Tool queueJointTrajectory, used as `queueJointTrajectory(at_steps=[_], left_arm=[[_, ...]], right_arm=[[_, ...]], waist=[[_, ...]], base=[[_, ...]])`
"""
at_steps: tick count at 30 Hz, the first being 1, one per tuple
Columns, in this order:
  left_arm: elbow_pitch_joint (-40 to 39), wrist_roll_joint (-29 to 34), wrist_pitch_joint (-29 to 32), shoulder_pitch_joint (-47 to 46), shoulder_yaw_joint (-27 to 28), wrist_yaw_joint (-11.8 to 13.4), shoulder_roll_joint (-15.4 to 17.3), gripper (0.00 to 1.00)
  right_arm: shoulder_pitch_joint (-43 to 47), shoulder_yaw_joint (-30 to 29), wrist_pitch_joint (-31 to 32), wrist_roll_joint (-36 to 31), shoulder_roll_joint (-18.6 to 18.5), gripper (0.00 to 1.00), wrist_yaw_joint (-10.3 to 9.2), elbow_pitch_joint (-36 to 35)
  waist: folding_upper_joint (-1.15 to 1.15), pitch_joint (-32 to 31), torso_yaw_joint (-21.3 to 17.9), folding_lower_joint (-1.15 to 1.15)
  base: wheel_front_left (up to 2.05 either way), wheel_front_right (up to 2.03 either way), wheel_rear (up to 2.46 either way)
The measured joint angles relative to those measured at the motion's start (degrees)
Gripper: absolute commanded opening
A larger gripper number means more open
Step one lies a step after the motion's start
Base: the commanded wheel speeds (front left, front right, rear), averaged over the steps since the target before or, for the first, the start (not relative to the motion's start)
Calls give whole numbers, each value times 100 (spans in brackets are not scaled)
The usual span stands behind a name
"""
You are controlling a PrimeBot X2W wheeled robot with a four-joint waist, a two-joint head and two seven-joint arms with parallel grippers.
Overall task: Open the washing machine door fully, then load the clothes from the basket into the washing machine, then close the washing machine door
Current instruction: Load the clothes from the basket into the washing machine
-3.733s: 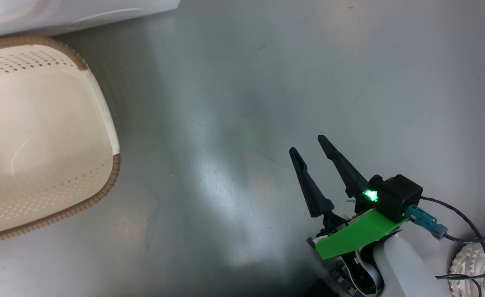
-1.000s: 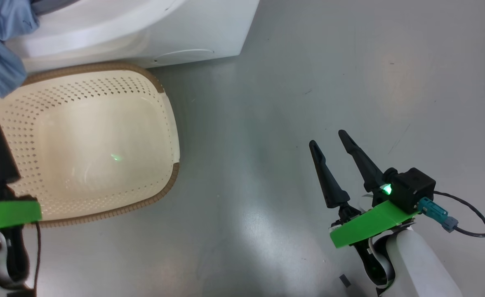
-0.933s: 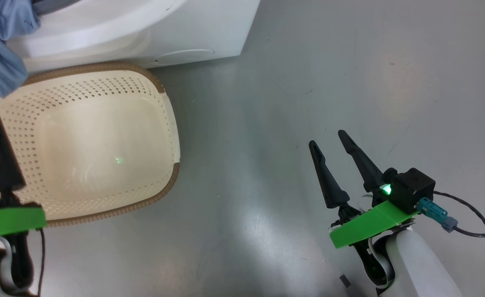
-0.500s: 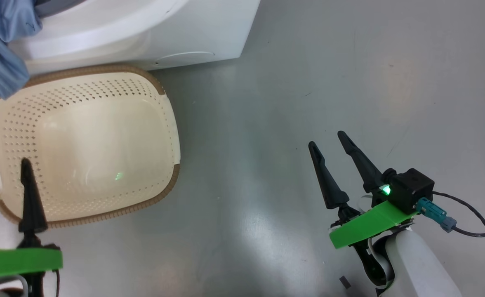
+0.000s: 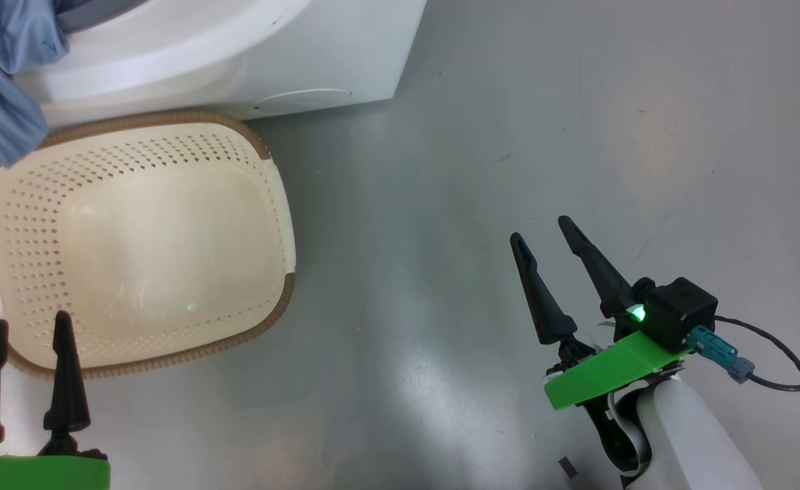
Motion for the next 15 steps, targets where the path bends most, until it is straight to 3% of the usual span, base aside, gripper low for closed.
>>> queueJointTrajectory(at_steps=[15], left_arm=[[58,32,0,-45,8,0,-3,100]], right_arm=[[1,2,0,1,0,100,0,-1]], waist=[[0,13,-9,0]], base=[[0,0,0]])
